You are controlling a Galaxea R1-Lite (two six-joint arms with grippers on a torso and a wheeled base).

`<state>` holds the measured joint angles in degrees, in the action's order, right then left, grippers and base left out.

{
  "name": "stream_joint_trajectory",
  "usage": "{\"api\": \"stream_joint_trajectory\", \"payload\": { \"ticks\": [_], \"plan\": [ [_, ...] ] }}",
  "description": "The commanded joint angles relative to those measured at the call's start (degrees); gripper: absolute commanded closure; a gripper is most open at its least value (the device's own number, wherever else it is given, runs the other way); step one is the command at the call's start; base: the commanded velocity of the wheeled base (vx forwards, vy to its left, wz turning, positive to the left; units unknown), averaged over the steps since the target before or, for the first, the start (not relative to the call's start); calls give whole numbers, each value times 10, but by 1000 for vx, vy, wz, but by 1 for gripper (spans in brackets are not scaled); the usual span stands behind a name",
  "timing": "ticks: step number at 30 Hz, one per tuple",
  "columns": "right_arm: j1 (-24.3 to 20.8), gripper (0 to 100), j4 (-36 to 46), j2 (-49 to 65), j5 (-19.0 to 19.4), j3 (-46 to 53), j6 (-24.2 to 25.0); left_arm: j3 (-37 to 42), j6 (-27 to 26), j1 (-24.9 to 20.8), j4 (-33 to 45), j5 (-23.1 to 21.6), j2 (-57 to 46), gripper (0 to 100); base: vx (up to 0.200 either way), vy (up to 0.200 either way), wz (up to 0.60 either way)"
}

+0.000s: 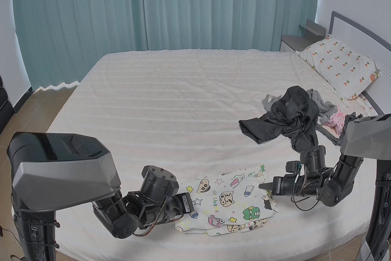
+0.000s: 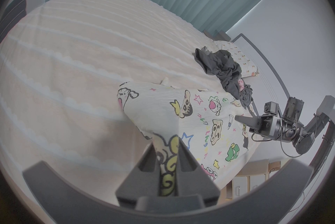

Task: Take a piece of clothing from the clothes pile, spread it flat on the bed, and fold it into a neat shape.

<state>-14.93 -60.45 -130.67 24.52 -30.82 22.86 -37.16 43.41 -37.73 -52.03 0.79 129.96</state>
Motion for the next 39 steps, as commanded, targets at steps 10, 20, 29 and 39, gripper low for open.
{"api": "stream_joint_trajectory", "payload": {
  "ticks": [10, 20, 29, 39],
  "plan": [
    [-10, 100, -1, -35, -2, -5, -3, 1, -5, 6, -10, 9, 29, 100, 0, 0, 0],
    [-10, 0, 0, -50, -4, -12, -19, 8, -8, 18, -9, 9, 29, 0, 0, 0, 0],
    [17, 0, -15, -10, -83, 1, -15, 88, -39, 85, -55, 9, -15, 0, 0, 0, 0],
    [57, 0, -86, 227, -106, 125, -8, 187, -84, 132, -166, 76, -205, 0, 0, 0, 0]
  ]
}}
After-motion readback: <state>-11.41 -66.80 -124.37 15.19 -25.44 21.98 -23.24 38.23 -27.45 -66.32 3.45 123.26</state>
